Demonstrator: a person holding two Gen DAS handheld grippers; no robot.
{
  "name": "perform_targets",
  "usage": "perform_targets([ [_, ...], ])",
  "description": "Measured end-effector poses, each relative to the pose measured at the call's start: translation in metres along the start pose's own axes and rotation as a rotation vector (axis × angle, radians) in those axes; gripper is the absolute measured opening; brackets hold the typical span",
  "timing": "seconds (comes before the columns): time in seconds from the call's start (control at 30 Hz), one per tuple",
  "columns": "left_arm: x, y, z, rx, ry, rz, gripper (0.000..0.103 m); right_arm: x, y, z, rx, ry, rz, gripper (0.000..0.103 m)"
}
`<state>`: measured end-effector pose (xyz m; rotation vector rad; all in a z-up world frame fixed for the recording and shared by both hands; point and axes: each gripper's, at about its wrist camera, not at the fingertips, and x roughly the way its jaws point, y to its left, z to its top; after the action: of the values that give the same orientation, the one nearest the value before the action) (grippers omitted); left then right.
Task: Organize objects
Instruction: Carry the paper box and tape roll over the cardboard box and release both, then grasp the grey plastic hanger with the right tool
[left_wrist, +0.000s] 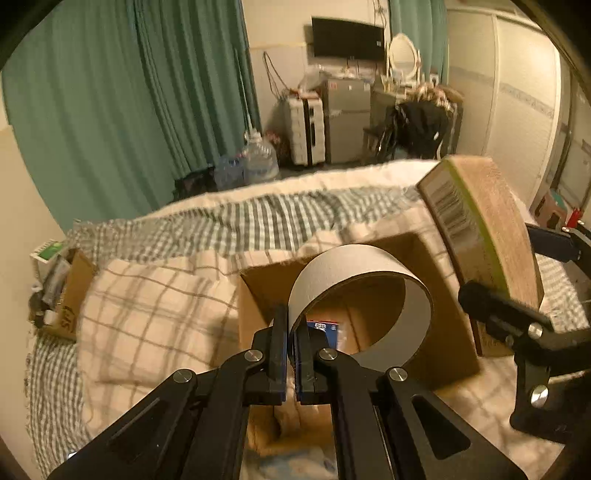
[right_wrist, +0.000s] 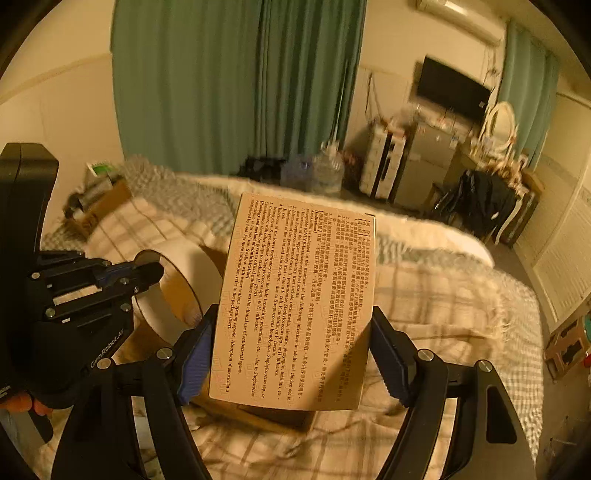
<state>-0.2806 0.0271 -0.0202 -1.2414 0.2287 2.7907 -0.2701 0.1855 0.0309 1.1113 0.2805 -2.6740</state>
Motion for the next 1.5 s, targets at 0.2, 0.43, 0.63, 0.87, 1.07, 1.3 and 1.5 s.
perform_targets([
  [0.2, 0.06, -0.001, -0.002, 0.046, 0.061, 0.013, 0.002, 0.07, -0.007, -0.007, -0.014, 0.086, 0.038, 0.075],
  [0.43, 0.064, 0.003, -0.001, 0.036, 0.088, -0.066, 0.044, 0.065, -0.019, -0.02, 0.039, 0.023, 0.093, 0.095],
  [0.63, 0.014, 0.011, -0.012, 0.043, 0.033, -0.077, 0.09, 0.0, -0.019, -0.014, 0.047, -0.063, 0.025, 0.096],
  [0.87, -0.068, 0.036, -0.047, -0.033, -0.003, -0.113, 0.095, -0.091, 0.005, -0.034, 0.003, -0.118, -0.02, 0.096],
  [1.07, -0.122, 0.051, -0.099, -0.063, -0.041, -0.107, 0.099, -0.142, 0.041, -0.073, -0.042, -0.124, -0.023, 0.096],
  [1.3, -0.141, 0.066, -0.171, -0.15, -0.076, -0.055, 0.103, -0.125, 0.087, -0.14, -0.043, -0.041, 0.048, 0.096],
  [1.5, -0.124, 0.068, -0.216, -0.207, -0.037, 0.005, 0.103, -0.072, 0.118, -0.182, -0.032, 0.096, 0.041, 0.096],
])
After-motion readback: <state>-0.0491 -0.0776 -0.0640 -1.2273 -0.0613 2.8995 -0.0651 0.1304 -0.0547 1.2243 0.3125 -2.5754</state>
